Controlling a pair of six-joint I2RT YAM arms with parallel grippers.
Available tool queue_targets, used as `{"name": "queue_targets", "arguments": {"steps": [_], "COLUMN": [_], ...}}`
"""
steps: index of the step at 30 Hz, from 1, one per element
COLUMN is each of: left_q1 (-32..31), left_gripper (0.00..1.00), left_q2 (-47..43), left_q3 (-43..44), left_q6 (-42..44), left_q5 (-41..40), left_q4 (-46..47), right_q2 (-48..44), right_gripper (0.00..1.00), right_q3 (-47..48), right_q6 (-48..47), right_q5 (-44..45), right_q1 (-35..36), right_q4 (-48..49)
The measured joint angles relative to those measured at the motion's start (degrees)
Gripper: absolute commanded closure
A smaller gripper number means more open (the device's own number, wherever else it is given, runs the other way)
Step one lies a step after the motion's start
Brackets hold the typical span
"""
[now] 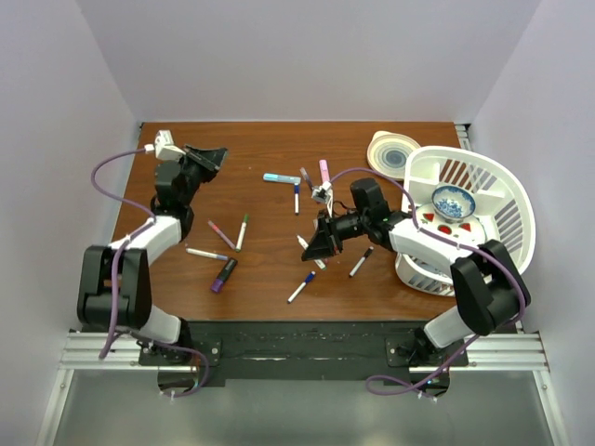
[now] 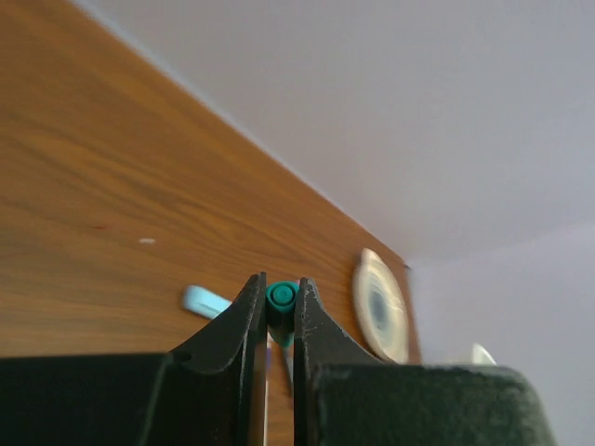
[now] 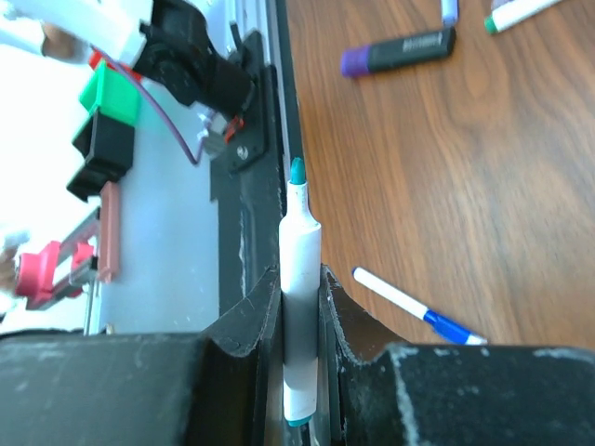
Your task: Open the pen caps
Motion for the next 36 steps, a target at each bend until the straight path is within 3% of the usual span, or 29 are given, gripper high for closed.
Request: {"name": "queue_targets", "arguments": {"steps": [7,11,14,16,18,23,31,33,34,36], "left_q1": [11.0,13.6,13.9,13.9,14.0,14.6,16.3,16.7,16.9,16.9], "left_gripper": [1.00,0.99,0.82,0.80,0.73,0.44,0.29,0.24,0.18,0.17], "left_q2": [20.1,27.7,32.0,33.9,35.3,35.6,30.3,25.4,22.1,15.4], "left_q3": [13.5,19.5,26.0,30.7,34.0,35.9,34.7,30.6,27.9,22.8], "left_q6": [1.4,3.7,5.2,6.4,7.1,8.0,9.4,9.3,9.3,9.2], "left_q5": [-4.5,-7.1,-8.9,-10.1,-11.2,-11.5,-9.5,-6.1,-3.8,0.2], "left_q4": [-18.4,-28.2,-34.9,-38.8,-42.0,-45.5,-49.0,-47.0,-45.4,-41.8], "right_q2": [0.1,0.1,0.1,0.1,0.1,0.1,0.5,2.3,4.4,10.5], "right_gripper": [1.00,1.00,1.00,1.00,1.00,1.00,0.97,0.91,0.91,0.91], "right_q3": [3.0,3.3,3.5,3.7,4.1,5.0,9.6,13.6,17.3,26.2], "right_q6": [-6.1,-8.1,-9.9,-10.8,-11.6,-13.5,-17.5,-18.4,-18.9,-19.8], "right_q5": [1.5,2.7,3.5,4.4,5.1,7.4,15.0,17.7,19.4,23.9], "right_q1": [0.0,0.0,0.0,0.0,0.0,0.0,0.0,0.3,0.6,1.7], "right_q4": [-6.4,-8.7,-10.4,-11.3,-12.0,-14.1,-19.9,-22.6,-24.4,-27.6]}}
